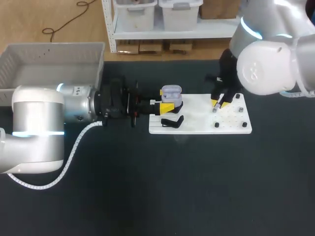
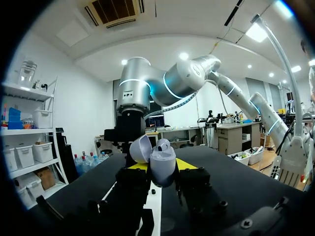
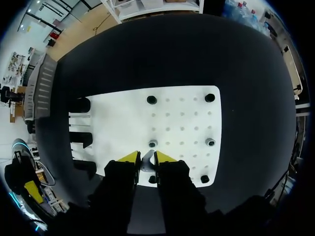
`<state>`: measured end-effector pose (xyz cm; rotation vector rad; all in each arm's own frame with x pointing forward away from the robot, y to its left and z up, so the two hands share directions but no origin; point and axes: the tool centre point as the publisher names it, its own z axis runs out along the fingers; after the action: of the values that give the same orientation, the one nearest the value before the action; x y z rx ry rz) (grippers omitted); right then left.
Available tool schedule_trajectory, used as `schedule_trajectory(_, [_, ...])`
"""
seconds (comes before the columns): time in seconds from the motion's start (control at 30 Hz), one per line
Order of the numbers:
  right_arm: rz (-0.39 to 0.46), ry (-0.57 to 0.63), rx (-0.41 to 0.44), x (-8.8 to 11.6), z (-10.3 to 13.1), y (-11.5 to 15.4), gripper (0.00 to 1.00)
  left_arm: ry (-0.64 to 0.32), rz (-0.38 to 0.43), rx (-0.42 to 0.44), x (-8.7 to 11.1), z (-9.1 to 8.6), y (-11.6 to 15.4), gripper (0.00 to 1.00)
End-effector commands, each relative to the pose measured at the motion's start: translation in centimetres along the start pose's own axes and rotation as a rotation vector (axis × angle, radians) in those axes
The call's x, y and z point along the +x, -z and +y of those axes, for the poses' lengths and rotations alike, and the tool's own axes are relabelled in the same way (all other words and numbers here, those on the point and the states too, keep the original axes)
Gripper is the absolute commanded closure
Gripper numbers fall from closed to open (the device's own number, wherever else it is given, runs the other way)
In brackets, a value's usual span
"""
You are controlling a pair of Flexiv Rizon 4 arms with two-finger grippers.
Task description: Pick up each earbud case from the left stands, insert the matching earbuds, close the lid, and place the case in the box.
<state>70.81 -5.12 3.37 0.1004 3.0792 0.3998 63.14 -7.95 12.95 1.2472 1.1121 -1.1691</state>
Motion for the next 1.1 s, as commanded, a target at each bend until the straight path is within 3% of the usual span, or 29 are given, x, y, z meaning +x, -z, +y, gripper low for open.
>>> schedule_trajectory(0.03, [-0.004, 0.001, -0.018, 0.9, -0.2, 1.8, 1.00, -0.002, -0.001, -0.004, 0.1, -0.1, 0.0, 1.00])
schedule_trajectory(0.27, [0.024, 0.000, -0.103, 1.7, 0.8, 5.7, 1.00, -0.002, -0.001, -0.004, 0.1, -0.1, 0.0, 1.00])
schedule_trajectory(0.53, [0.017, 0.042, -0.186, 3.0, 3.1, 13.4, 1.00, -0.002, -0.001, -0.004, 0.1, -0.1, 0.0, 1.00])
schedule_trajectory(0.73, [0.098, 0.141, -0.183, 4.4, 6.0, 17.3, 1.00, -0.002, -0.001, -0.004, 0.1, -0.1, 0.0, 1.00])
schedule_trajectory(0.93, [0.228, 0.263, -0.226, 5.8, 9.7, 19.2, 1.00, -0.002, -0.001, -0.004, 0.1, -0.1, 0.0, 1.00])
schedule_trajectory(1.1, [0.318, 0.334, -0.242, 6.6, 12.3, 18.7, 1.00, -0.002, -0.001, -0.004, 0.1, -0.1, 0.0, 1.00])
